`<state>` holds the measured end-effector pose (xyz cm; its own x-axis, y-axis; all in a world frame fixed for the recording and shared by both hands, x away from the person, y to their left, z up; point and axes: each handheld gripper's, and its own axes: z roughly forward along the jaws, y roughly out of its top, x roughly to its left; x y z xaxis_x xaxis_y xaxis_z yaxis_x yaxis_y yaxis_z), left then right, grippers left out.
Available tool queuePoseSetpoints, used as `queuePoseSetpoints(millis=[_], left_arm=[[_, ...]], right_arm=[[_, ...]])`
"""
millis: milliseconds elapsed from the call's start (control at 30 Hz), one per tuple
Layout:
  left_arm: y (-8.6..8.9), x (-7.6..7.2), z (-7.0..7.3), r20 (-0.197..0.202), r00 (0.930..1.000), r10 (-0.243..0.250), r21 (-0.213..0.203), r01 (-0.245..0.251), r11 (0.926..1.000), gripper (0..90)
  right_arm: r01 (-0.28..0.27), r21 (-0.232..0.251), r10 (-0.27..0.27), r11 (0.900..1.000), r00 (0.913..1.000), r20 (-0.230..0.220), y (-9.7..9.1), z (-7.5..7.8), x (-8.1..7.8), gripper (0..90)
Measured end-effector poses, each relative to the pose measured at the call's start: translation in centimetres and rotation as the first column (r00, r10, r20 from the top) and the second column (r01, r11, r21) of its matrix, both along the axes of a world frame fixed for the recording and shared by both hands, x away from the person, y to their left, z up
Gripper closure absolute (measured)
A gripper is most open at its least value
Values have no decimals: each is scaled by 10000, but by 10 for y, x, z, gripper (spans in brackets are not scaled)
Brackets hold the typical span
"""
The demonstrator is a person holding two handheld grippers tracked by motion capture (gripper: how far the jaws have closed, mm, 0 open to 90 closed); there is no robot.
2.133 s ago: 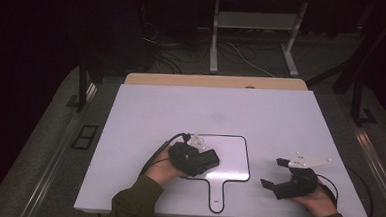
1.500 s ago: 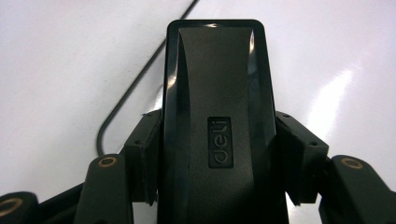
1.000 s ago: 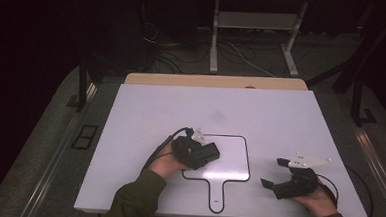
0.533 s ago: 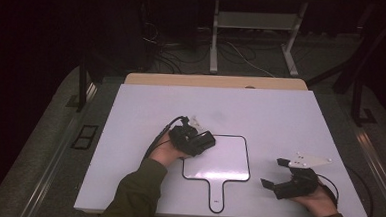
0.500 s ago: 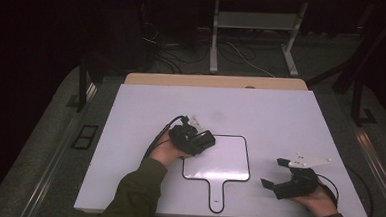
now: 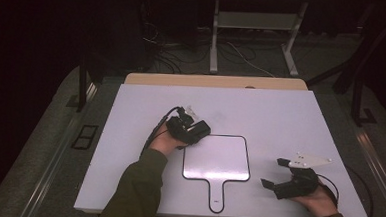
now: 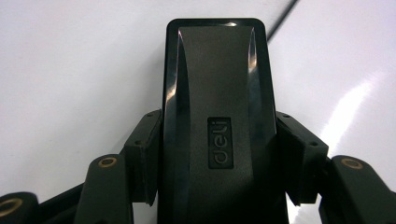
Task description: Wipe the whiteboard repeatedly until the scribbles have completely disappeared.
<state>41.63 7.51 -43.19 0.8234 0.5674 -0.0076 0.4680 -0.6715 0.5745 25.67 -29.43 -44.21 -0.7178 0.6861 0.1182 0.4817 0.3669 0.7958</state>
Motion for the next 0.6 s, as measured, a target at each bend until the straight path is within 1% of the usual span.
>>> queuePoseSetpoints(millis=[33,67,167,233,267,333,433,533,600], left_arm=[[1,1,0,-24,10000,48,-79,-48,10000,390],[1,1,0,-17,10000,-19,-86,19,10000,390],[-1,-3,0,-15,10000,-9,30,9,10000,390],[-2,-6,1,-3,9998,-223,221,223,9995,390],[-4,-9,1,20,9996,-280,185,280,9994,390],[-5,-13,1,35,9992,-400,273,399,9988,390],[-5,-14,1,50,9988,-491,261,489,9985,390],[-3,-10,1,42,9994,-357,193,356,9992,390],[-2,-6,2,55,9999,-159,271,157,9995,390]], right_arm=[[2,6,-2,10000,10000,-3,0,0,0,19],[2,6,-2,10000,10000,-5,0,0,0,19],[22,14,-22,10000,10000,-4,0,0,0,19],[8,14,-8,10000,10000,-10,0,0,0,19],[-5,0,5,10000,10000,-13,0,0,0,19],[-1,6,1,10000,10000,-20,0,0,0,19],[4,1,-4,10000,10000,-15,0,0,0,19],[2,-18,-2,10000,10000,-7,1,0,0,19],[7,-9,-7,10000,10000,-2,1,0,0,19]])
